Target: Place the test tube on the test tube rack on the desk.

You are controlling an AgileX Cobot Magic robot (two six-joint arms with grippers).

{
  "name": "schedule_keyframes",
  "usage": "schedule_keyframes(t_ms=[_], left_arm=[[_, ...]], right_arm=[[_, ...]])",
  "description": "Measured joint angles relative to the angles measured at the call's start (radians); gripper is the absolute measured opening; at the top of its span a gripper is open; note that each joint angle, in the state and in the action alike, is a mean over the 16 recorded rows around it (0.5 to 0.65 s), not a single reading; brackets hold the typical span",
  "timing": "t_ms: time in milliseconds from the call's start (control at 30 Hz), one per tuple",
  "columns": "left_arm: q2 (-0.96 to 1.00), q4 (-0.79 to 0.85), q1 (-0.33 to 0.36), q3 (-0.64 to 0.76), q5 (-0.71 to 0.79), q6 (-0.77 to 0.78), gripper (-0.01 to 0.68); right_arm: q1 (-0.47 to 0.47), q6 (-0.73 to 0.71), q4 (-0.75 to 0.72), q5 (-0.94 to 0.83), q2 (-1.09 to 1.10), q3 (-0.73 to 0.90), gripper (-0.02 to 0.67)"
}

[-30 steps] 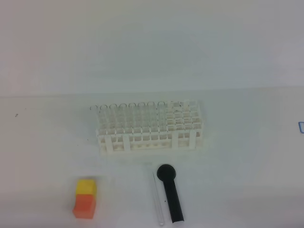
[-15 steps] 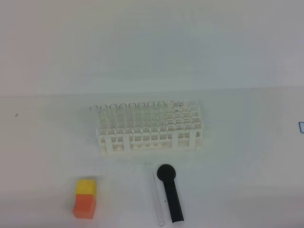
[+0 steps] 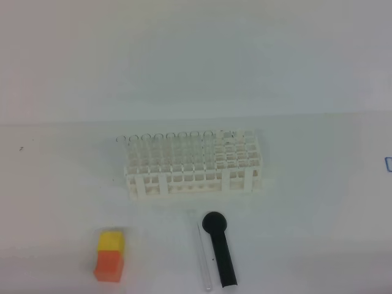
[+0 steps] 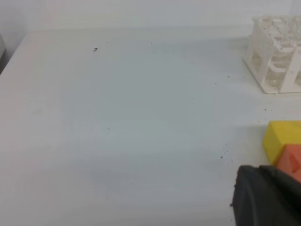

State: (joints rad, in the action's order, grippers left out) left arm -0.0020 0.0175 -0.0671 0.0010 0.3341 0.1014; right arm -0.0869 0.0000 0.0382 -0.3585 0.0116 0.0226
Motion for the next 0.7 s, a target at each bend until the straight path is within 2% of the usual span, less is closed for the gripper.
schedule_keyframes(t_ms=[700], left_arm=[[0.001, 0.017, 0.0, 0.0, -0.033, 0.0, -0.001]], right_arm=[[0.0, 0.0, 0.0, 0.01, 0.0, 0.001, -0.001]])
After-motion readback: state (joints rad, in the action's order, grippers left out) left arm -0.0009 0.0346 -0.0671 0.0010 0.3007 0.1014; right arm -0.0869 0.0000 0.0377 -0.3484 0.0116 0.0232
